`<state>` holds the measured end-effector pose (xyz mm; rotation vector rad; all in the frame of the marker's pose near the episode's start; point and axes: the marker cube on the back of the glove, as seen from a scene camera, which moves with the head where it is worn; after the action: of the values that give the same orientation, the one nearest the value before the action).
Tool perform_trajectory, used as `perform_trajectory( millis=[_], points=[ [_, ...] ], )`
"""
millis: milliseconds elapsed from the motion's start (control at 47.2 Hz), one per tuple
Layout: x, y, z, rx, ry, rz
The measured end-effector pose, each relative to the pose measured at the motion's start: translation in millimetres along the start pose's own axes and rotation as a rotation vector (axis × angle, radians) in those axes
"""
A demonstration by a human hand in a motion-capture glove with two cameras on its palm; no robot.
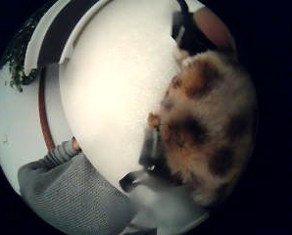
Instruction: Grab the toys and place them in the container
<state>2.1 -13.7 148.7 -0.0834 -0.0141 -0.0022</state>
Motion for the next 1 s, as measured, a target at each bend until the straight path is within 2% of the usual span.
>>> perform_trajectory(
  millis=[169, 233, 360, 423, 529, 677, 826, 995],
  points=[
    [-0.4, -7.3, -18.9, 0.091, -0.080, -0.019],
    [0.0, -12.6, -49.5, 0.158, -0.078, -0.016],
    [9.3, -23.9, -145.8, 0.337, -0.074, -0.015],
    [11.7, -29.6, -178.1, 0.366, -0.107, -0.031],
    [4.5, -48.8, -194.2, 0.357, -0.136, -0.057],
    [-74.2, -110.0, -217.1, 0.353, -0.222, -0.207],
    [-180.1, -183.1, -234.0, 0.353, -0.129, -0.326],
    [-215.3, -228.4, -237.3, 0.356, -0.082, -0.349]
  ],
)
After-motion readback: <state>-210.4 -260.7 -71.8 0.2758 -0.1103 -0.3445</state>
